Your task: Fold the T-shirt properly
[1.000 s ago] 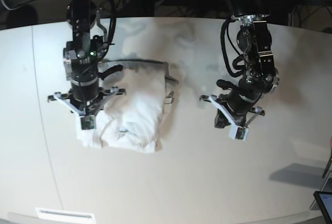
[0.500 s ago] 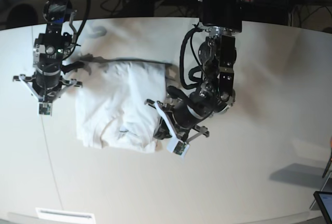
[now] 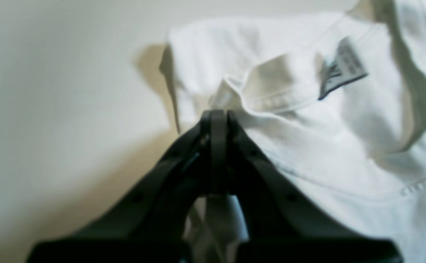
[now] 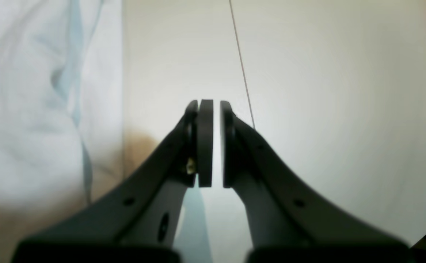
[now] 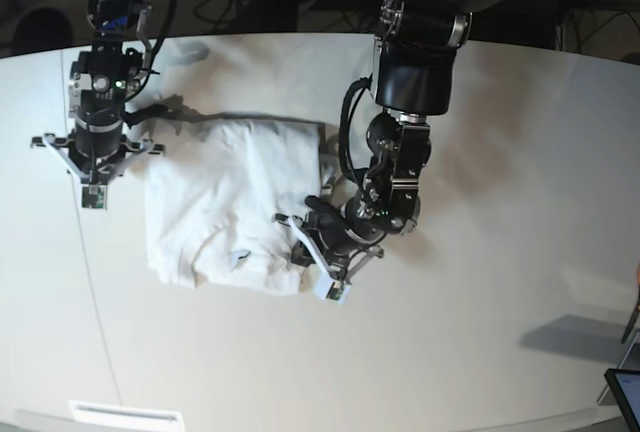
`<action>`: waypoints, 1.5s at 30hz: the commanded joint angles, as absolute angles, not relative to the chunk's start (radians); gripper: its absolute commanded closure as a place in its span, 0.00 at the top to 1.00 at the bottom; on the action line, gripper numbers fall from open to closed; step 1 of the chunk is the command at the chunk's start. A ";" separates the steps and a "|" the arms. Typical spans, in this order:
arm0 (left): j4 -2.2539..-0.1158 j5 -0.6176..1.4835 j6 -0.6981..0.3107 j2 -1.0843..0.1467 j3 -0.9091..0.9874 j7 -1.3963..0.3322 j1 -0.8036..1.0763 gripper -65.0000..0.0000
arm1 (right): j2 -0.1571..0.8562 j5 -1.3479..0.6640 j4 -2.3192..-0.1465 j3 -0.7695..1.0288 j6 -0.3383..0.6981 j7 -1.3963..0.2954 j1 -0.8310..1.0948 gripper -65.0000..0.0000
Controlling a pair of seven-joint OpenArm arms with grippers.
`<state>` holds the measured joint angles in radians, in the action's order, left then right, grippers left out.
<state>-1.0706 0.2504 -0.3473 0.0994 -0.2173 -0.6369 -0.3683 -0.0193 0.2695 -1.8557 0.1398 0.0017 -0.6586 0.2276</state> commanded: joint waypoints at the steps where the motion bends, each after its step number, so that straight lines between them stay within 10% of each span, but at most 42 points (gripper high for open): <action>1: -1.090 0.254 -0.334 0.090 -0.219 -0.605 -0.398 0.00 | -0.015 0.280 -1.873 0.136 -0.004 -0.633 0.232 0.05; 14: -1.460 0.163 -0.331 0.039 -0.219 -0.591 -0.300 0.00 | -0.022 0.280 -1.871 0.143 0.097 -0.367 0.291 0.05; 24: -1.646 0.008 -0.331 -0.140 -0.217 -0.111 0.062 0.00 | -0.013 0.094 -1.751 0.199 0.134 -0.044 0.335 0.01; 45: -1.902 0.018 -0.332 -0.216 -0.068 -0.094 0.507 0.00 | -0.038 0.093 -1.817 0.213 0.131 0.162 0.622 0.00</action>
<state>-1.8778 0.0090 -0.3393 -0.2085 -0.0711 -0.1261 0.5072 -0.0353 0.0990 -1.7977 0.2100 0.1310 0.1341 0.6125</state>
